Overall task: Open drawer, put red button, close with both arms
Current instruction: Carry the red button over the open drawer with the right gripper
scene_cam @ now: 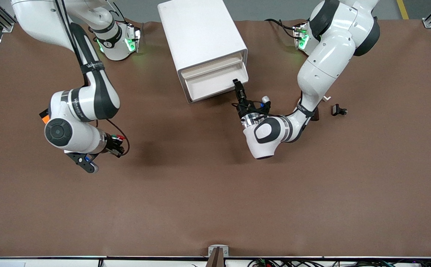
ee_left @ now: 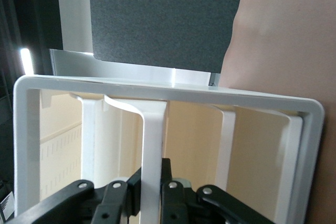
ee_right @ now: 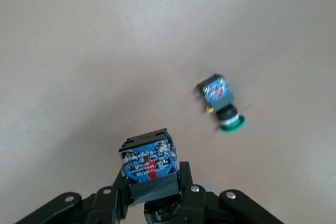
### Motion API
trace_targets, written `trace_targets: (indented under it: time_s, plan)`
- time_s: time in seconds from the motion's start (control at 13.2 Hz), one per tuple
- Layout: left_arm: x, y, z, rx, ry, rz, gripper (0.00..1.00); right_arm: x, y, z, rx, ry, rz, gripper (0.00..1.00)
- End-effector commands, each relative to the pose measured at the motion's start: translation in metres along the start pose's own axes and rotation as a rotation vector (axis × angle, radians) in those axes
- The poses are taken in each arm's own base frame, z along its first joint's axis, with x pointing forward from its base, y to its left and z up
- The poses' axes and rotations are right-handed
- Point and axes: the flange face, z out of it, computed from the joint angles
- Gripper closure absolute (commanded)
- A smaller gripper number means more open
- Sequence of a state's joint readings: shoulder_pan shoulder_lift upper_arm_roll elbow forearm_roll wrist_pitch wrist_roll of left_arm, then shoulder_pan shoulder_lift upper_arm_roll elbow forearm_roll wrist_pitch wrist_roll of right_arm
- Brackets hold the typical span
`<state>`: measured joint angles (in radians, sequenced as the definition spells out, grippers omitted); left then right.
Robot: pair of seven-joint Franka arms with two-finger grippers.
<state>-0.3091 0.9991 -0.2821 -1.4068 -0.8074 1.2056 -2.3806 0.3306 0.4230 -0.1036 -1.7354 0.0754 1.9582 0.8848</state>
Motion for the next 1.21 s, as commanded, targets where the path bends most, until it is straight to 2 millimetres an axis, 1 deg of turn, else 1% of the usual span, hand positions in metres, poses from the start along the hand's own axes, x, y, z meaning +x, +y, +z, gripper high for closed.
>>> trace_targets:
  time_s: [0.0,0.08,0.15,0.3,0.38,0.45,0.53,0.76,0.83,0.91,1.06,1.14]
  plan:
    - [0.003,-0.006,-0.027,-0.06,-0.043,-0.002,0.9,-0.029,-0.022,-0.036,-0.012,-0.005,0.069,1.0]
    - [0.006,-0.006,-0.036,-0.075,-0.055,-0.007,0.9,-0.043,-0.031,-0.048,-0.017,-0.004,0.084,1.0]
    - [0.007,-0.007,-0.039,-0.082,-0.06,-0.004,0.9,-0.055,-0.039,-0.062,-0.024,-0.007,0.1,1.0]
    - [0.017,-0.006,-0.052,-0.089,-0.079,-0.007,0.9,-0.081,-0.054,-0.082,-0.008,-0.031,0.145,1.0]
    - [0.018,-0.008,-0.057,-0.096,-0.085,-0.002,0.9,-0.091,-0.059,-0.09,-0.006,-0.037,0.175,1.0]
    - [0.023,-0.007,-0.064,-0.099,-0.096,-0.001,0.9,-0.105,-0.066,-0.095,-0.008,-0.036,0.194,1.0]
    - [0.024,-0.007,-0.067,-0.1,-0.101,0.001,0.9,-0.122,-0.074,-0.095,-0.01,-0.03,0.234,1.0]
    - [0.03,-0.006,-0.076,-0.098,-0.118,0.002,0.9,-0.179,-0.099,-0.098,-0.008,-0.011,0.346,1.0]
    - [0.031,-0.006,-0.077,-0.098,-0.121,0.001,0.9,-0.192,-0.103,-0.099,-0.007,-0.007,0.367,1.0]
    - [0.03,-0.007,-0.077,-0.098,-0.121,0.003,0.86,-0.208,-0.109,-0.098,-0.009,-0.002,0.385,1.0]
    - [0.03,-0.007,-0.077,-0.1,-0.121,0.002,0.39,-0.236,-0.118,-0.094,-0.007,0.005,0.424,1.0]
    - [0.03,-0.007,-0.077,-0.1,-0.123,0.004,0.0,-0.247,-0.122,-0.092,-0.007,0.003,0.453,1.0]
